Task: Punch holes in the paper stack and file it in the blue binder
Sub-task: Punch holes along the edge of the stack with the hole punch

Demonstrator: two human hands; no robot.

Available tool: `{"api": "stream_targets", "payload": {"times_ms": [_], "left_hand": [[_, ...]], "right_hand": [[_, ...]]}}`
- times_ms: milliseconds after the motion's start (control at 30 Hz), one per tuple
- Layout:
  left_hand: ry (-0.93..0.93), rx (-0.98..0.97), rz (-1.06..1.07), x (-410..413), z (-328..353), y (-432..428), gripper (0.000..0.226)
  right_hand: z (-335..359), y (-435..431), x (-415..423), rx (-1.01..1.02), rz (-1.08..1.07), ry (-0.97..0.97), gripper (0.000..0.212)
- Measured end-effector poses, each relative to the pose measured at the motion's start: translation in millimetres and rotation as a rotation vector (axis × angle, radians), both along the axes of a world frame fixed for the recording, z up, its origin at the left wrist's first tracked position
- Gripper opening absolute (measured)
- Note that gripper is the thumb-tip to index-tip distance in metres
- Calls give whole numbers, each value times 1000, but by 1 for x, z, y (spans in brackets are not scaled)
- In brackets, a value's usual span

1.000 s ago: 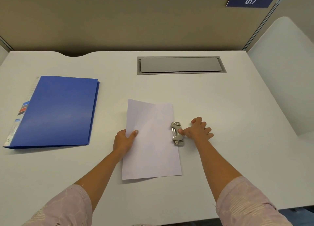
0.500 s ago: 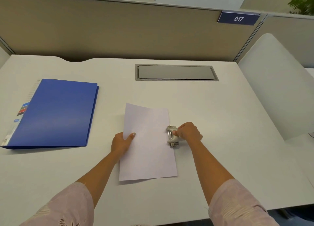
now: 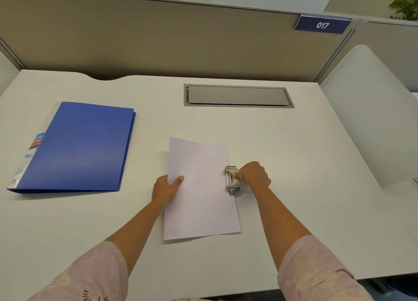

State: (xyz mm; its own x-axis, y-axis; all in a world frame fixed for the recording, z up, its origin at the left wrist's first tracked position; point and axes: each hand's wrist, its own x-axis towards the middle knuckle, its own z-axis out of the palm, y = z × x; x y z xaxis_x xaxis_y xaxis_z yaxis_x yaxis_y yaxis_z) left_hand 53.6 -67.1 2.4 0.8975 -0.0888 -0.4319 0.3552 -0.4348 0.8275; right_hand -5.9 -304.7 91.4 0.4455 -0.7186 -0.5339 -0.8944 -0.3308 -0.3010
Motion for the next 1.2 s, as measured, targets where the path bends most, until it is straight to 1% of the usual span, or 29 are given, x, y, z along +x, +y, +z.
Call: {"api": "stream_targets", "payload": {"times_ms": [233, 567, 933, 1100, 1200], "left_hand": [[-28, -14, 7, 4, 5, 1, 39], [-75, 47, -31, 25, 18, -1, 40], [-112, 52, -14, 21, 20, -1, 43], [-108, 59, 91, 23, 21, 11, 43], [-110, 74, 101, 27, 18, 28, 44]], "right_hand": [[-2, -2, 0, 7, -5, -8, 33], [-3, 0, -1, 6, -6, -13, 29], [-5, 3, 3, 17, 6, 0, 26], [-6, 4, 5, 14, 22, 15, 15], [-7, 4, 5, 16, 20, 13, 14]]}}
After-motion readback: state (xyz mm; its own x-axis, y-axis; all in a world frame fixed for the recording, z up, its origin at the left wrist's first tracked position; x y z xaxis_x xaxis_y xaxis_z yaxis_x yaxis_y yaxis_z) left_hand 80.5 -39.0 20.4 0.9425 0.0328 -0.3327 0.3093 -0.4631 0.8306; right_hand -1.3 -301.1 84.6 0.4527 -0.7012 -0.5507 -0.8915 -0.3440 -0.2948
